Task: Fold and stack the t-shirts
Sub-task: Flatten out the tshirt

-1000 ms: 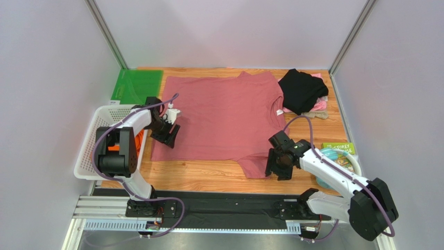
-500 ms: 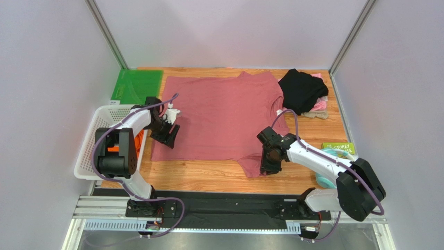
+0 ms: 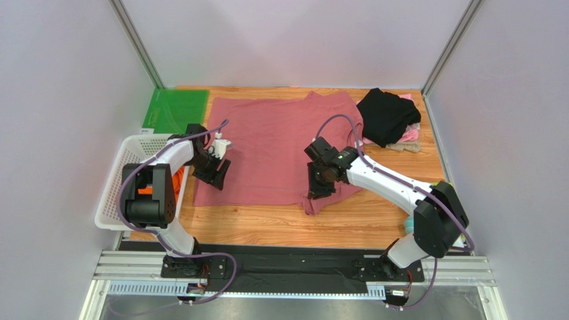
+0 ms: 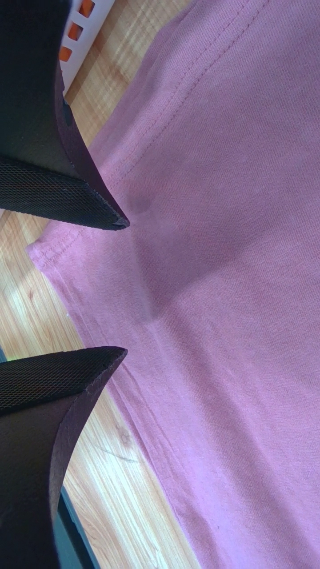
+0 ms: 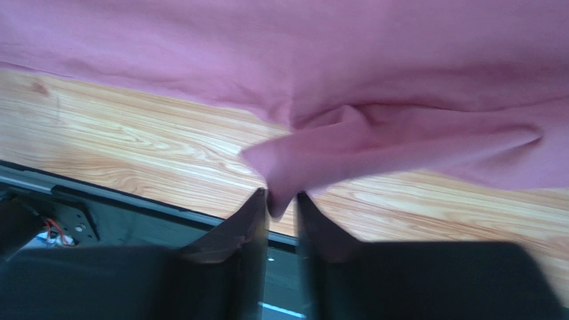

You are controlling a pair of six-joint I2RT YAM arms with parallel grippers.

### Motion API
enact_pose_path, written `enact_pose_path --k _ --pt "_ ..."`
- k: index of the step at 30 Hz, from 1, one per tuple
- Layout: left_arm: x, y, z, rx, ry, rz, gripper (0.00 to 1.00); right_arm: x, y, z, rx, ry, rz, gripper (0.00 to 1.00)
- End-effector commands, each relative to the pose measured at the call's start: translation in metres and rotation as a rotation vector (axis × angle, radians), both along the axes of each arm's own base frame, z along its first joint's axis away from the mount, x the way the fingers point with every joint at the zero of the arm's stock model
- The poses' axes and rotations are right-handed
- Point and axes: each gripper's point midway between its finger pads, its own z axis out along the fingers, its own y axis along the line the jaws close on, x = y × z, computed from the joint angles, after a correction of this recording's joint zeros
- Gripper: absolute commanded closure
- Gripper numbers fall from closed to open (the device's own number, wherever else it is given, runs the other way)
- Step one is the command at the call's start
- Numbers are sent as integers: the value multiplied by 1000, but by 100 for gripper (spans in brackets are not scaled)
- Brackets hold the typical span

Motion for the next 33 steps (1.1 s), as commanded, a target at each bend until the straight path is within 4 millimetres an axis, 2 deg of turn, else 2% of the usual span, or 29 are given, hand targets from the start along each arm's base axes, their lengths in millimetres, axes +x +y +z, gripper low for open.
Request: enact_pose_path --k 1,3,5,6,8,12,13,15,17,23,32,33 --pt "1 -1 3 -18 -20 -18 29 7 10 -6 -33 2 102 52" --pt "0 -1 3 -18 -18 -21 29 16 1 -7 -63 -16 80 47" --pt "-1 0 3 -14 -18 -25 29 26 -13 -9 -76 -21 24 32" --pt "-1 0 3 -14 -21 -25 29 29 -26 -13 -110 -35 -4 29" --pt "-1 0 3 -16 -20 -28 29 34 -39 -15 -138 -43 -32 28" --pt "-2 -1 3 -22 -19 -24 29 25 -47 -6 -135 -60 -35 28" --pt "-2 -2 2 -23 -16 -25 29 18 -48 -8 -128 -51 -27 31" --pt "-2 -2 1 -25 -11 -25 29 7 -42 -1 -83 -67 -1 36" --pt "-2 -2 0 -23 -7 -23 29 -10 -30 -4 -34 -40 50 44" --pt "-6 -4 0 -35 -1 -20 29 -31 -8 -10 -34 -37 163 50" --pt "-25 -7 3 -53 18 -33 30 -22 0 -41 -111 -8 204 53" --pt "-27 -6 4 -50 15 -34 29 -18 3 -40 -108 -13 208 53"
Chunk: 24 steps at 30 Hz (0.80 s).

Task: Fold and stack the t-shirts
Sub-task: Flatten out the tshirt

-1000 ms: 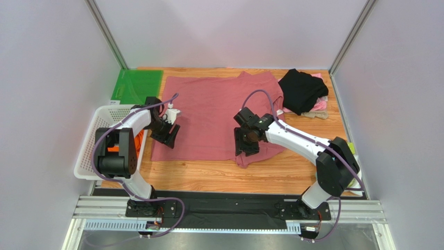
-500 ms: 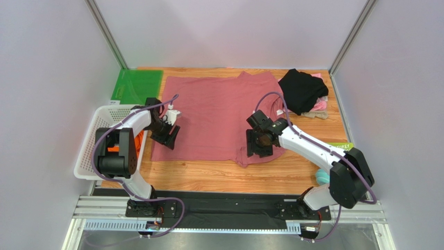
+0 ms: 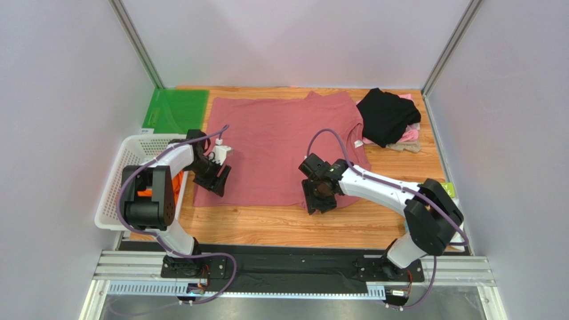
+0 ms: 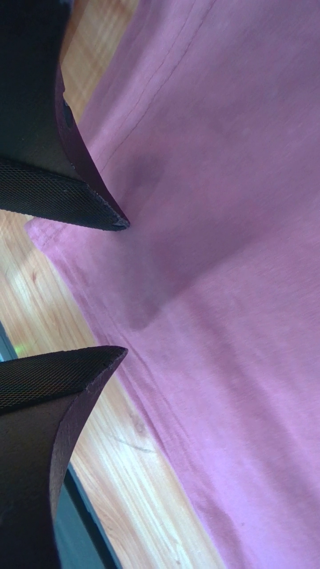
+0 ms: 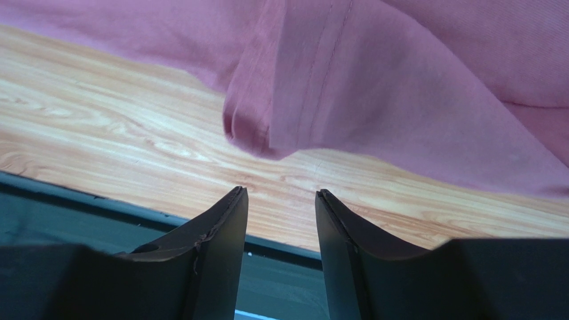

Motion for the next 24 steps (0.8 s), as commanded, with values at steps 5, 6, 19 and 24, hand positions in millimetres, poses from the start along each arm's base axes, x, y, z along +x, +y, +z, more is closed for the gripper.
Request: enact_pose_path --k 5,6,19,24 --pt "-24 3 16 1 -42 -46 28 31 12 -10 -46 -70 39 57" --pt "-26 4 16 4 -43 -49 28 33 11 -10 -49 -71 38 58" --pt "-53 7 4 20 40 -55 27 40 14 -20 -39 -64 36 68" --pt "-59 16 4 68 41 -55 27 41 16 -21 -20 -69 37 71"
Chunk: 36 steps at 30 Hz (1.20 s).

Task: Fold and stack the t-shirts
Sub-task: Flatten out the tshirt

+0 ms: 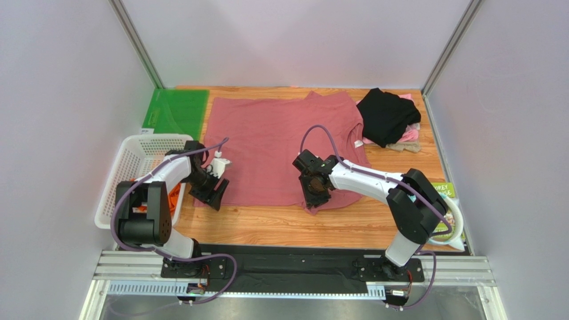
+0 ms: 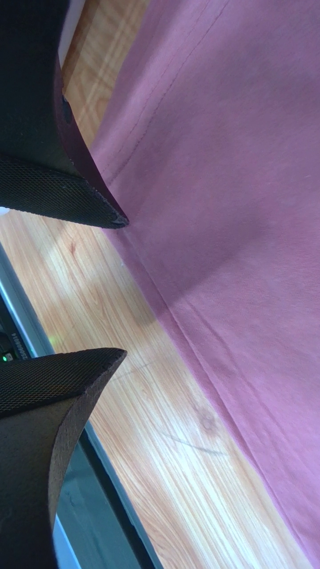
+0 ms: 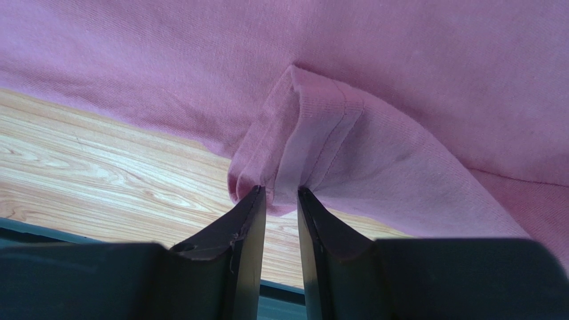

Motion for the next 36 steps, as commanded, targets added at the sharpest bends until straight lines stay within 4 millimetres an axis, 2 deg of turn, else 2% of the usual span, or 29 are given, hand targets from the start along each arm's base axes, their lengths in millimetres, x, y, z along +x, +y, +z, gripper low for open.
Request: enact_pose_path --k 1,6,7,11,25,31,33,34,35,36 --pt "-5 9 7 36 -19 -12 27 11 8 1 37 -38 5 71" --pt "-2 10 20 45 -41 13 27 11 9 -7 52 -37 2 71" --pt "-3 10 21 49 -43 19 27 4 10 -10 68 -8 13 71" --pt "0 19 25 67 -65 66 27 2 12 -13 85 -3 19 74" --pt "-6 41 -1 188 44 126 29 2 4 -12 117 -4 3 78" --pt "-9 40 -8 180 54 126 29 3 7 -11 130 -2 1 80" --pt "-6 40 -7 184 49 128 34 3 8 -11 135 3 2 83" --pt "-5 40 -7 178 48 125 41 3 8 -10 137 3 3 85" --pt "-3 39 -8 175 49 123 57 4 8 -9 139 3 0 86" --pt "-2 39 -9 173 52 121 64 4 8 -9 138 2 0 87"
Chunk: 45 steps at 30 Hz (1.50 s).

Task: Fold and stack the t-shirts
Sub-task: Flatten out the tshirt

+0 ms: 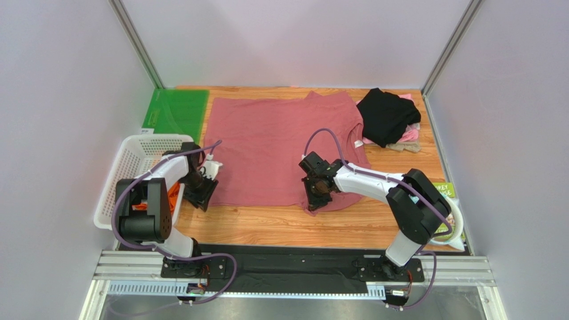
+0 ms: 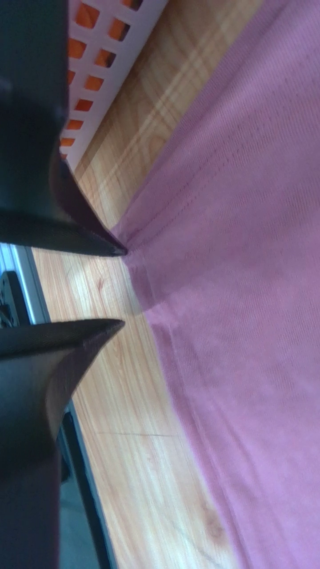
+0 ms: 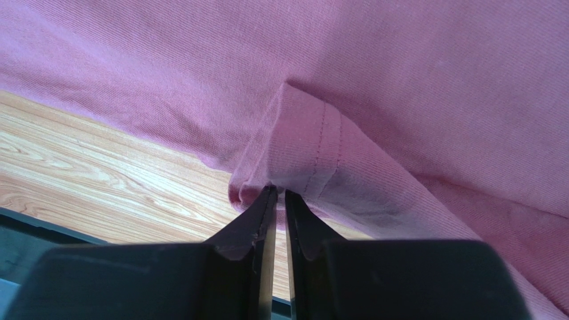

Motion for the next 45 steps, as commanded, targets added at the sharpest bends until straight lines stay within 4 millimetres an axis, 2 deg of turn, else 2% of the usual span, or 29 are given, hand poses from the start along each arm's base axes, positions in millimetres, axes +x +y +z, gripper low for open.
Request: enact_pose_path --k 1,2,6,9,13,15,20,23,28,37,38,39,40,42,45 --pt "8 4 -3 13 -7 9 70 7 6 9 40 -30 7 91" --pt "12 4 -4 15 -9 7 78 7 7 10 43 -34 8 94" --pt "19 3 -7 9 -11 10 79 8 6 15 41 -40 6 98" --pt "27 0 -4 -11 -17 18 100 9 4 20 36 -45 5 100" --pt "32 -6 10 -47 -43 14 100 7 -1 38 31 -63 6 100" --pt "37 -7 20 -51 -73 8 100 9 -3 55 46 -98 2 100" --pt "37 -9 37 -66 -109 -4 100 -4 -16 83 62 -121 -18 100" --pt "35 -10 39 -68 -115 -10 100 -13 -24 88 69 -119 -30 100" --pt "31 -12 39 -79 -114 -12 100 -25 -36 82 51 -99 -55 100" --pt "21 -15 36 -100 -86 -23 100 -25 -50 91 26 -152 -88 100" --pt "19 -13 36 -86 -80 -26 94 -25 -50 91 27 -151 -90 100" --pt "17 -11 34 -74 -71 -26 72 -25 -50 92 30 -150 -90 100" --pt "13 -8 31 -61 -56 -25 64 -26 -51 92 30 -150 -91 100" --pt "8 -3 25 -31 -48 -22 56 -28 -53 92 24 -147 -92 100" --pt "-2 3 14 7 -18 -3 54 -29 -57 94 20 -162 -98 100"
